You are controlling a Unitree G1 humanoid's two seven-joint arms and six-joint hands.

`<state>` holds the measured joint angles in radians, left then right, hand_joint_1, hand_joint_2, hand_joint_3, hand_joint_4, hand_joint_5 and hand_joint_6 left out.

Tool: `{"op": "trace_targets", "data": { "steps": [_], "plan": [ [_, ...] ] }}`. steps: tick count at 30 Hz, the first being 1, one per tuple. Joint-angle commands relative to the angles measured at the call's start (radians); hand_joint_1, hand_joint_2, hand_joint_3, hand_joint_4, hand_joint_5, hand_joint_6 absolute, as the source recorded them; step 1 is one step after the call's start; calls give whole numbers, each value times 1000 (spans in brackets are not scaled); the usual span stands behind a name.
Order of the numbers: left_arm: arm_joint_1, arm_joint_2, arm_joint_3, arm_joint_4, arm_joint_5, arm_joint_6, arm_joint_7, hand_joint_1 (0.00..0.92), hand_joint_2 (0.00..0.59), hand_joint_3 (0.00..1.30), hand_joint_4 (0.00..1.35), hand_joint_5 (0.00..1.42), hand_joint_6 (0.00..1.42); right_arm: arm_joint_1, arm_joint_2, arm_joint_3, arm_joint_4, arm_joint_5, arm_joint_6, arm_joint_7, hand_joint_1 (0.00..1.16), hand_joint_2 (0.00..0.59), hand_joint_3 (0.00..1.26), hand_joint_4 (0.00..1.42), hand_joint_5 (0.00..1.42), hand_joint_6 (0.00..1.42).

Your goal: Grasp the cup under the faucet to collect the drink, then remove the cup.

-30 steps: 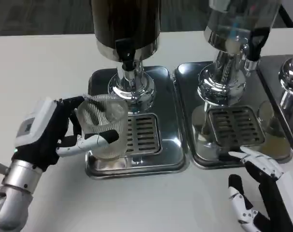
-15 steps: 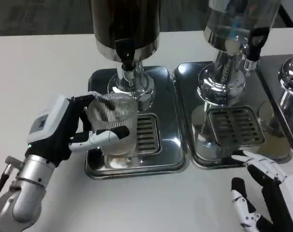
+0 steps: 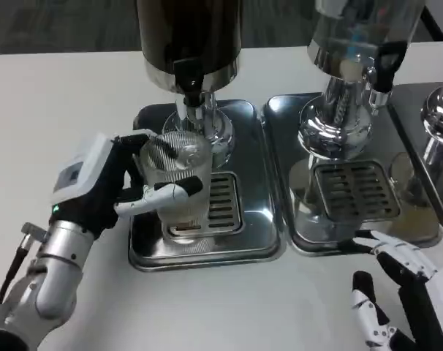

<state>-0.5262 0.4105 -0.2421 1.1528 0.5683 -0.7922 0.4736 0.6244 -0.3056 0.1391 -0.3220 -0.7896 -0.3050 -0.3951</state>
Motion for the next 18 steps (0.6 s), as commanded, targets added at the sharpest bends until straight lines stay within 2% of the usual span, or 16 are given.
{"op": "trace_targets", "data": {
  "steps": [1,9,18],
  "plan": [
    [-37,-13,-6,10,-9,4,16,357,36,700,777,1031,1310,14,5,-9,-16,-3,8,9,227,530,397,257,257,367],
    [-50,-38,-21,17,-9,8,7,350,39,692,776,1024,1310,22,7,-15,-25,-5,10,10,227,530,397,257,257,375],
    [-45,-45,-27,22,-7,6,4,343,37,690,767,1023,1310,26,7,-21,-28,-4,7,18,227,530,397,257,257,380]
  ]
}}
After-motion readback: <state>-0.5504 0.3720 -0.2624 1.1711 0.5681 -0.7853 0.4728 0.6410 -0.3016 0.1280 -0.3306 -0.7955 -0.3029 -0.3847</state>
